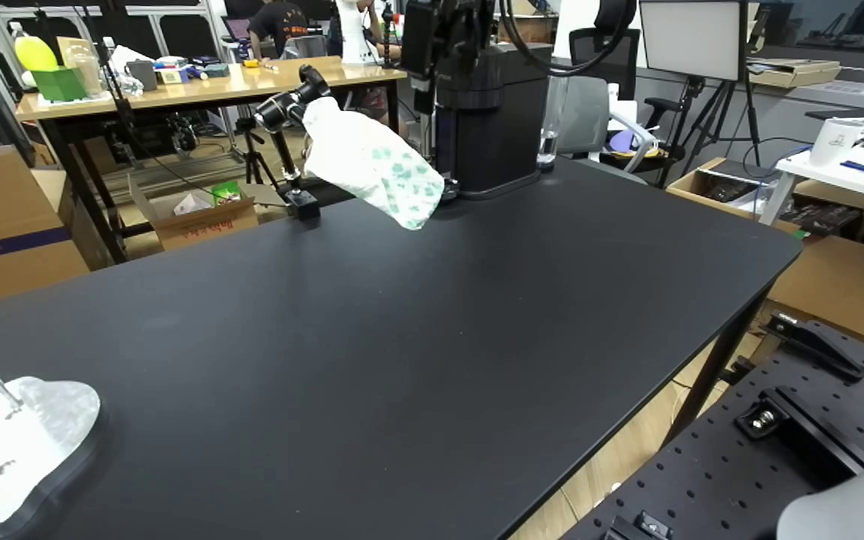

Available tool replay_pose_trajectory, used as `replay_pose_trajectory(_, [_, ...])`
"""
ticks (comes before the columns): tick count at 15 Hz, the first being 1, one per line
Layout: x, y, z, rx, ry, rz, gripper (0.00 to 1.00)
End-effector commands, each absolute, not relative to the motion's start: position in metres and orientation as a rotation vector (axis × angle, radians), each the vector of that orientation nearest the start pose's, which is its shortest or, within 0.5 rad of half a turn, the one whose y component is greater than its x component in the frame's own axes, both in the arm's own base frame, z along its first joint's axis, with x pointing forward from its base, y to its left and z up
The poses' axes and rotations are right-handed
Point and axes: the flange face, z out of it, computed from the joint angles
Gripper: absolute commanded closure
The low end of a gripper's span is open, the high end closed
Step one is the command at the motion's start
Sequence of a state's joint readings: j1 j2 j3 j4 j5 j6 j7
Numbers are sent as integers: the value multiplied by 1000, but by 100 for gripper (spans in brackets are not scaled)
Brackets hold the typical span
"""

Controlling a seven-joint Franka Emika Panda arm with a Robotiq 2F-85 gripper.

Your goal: Place the cloth on the table

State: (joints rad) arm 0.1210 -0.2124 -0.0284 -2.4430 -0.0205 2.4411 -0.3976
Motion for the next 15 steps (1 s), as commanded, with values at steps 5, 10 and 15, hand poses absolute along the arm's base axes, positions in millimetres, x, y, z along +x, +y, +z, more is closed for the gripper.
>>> replay_pose_trajectory(5, [514,71,365,-3019,-971,-315,0])
replay_pose_trajectory(10, [521,81,352,-2998,-1028,-307,49])
replay_pose_trajectory(15, [528,78,343,-2995,-1037,-301,84])
